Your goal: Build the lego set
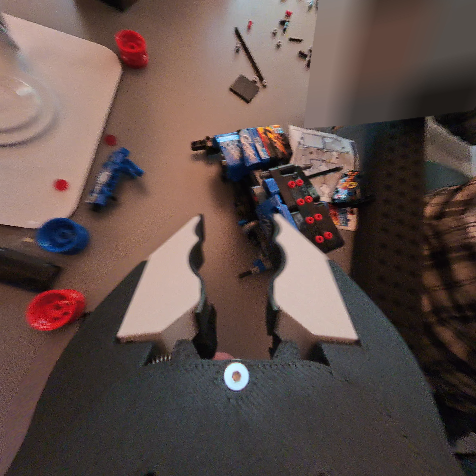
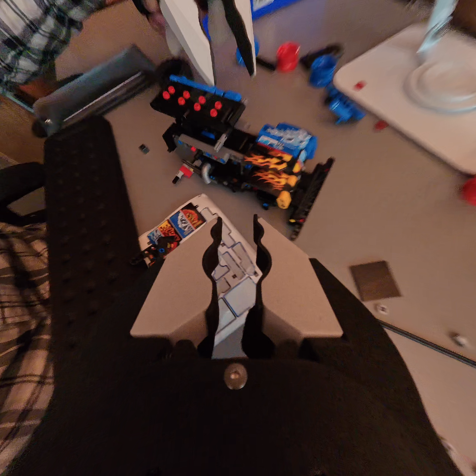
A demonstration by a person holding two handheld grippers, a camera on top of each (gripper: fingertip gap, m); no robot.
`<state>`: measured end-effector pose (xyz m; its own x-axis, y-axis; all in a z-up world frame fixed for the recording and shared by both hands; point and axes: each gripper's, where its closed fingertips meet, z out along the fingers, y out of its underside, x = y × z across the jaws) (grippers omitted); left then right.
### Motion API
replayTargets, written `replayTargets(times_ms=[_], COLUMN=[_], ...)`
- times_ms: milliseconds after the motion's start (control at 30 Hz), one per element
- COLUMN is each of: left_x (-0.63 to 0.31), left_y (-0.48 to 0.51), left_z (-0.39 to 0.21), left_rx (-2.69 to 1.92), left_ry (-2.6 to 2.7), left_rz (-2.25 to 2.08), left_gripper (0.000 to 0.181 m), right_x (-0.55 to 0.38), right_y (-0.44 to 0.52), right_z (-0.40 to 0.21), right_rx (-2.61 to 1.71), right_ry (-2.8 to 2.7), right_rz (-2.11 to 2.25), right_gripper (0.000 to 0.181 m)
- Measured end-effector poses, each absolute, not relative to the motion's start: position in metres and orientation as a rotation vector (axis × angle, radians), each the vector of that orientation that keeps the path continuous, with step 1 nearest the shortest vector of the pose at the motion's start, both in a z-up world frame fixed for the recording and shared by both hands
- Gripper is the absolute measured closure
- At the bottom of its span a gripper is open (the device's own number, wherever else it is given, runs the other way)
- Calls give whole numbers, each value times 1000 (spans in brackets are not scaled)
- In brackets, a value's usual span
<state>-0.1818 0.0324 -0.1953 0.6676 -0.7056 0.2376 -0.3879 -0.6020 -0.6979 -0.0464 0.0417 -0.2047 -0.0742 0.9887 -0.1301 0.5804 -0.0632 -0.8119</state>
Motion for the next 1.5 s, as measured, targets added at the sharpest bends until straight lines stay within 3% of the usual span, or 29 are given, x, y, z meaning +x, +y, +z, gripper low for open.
replayTargets(times_ms=[33, 200, 367, 500, 600, 700, 833, 900, 967, 1233, 1367, 1500], left_x=[-177, -154, -138, -167, -185, -181, -170, -163, -163, -171, -175, -197], left_y=[25, 4, -4, 10, 26, 35, 34, 31, 27, -12, -29, -4], left_z=[-195, -203, -213, -202, -192, -216, -239, -240, -242, -244, -226, -213], left_rx=[-2252, -2233, -2196, -2159, -2103, -2145, -2203, -2201, -2207, -2306, -2247, -2155], left_ry=[830, 770, 805, 799, 885, 998, 1009, 973, 935, 822, 836, 877], left_rz=[-714, -859, -757, -490, -310, -342, -423, -427, -386, -256, -262, -117], left_gripper=[141, 142, 124, 105, 97, 96, 106, 120, 118, 111, 129, 85], right_x=[-52, -88, -116, -112, -89, -70, -73, -83, -87, -73, -65, -63], right_y=[35, 35, 55, 71, 56, 8, -30, -25, -16, 31, 47, 44], right_z=[-213, -230, -229, -225, -202, -174, -192, -208, -206, -209, -209, -215], right_rx=[-1726, -1794, -1704, -1753, -1793, -1740, -1753, -1744, -1707, -1687, -1673, -1661], right_ry=[-1743, -1728, -1745, -1739, -1710, -1717, -1697, -1652, -1611, -1725, -1790, -1855], right_rz=[1044, 1087, 953, 902, 993, 1072, 890, 794, 819, 926, 925, 931], right_gripper=[155, 154, 162, 149, 128, 108, 103, 106, 128, 138, 132, 113])
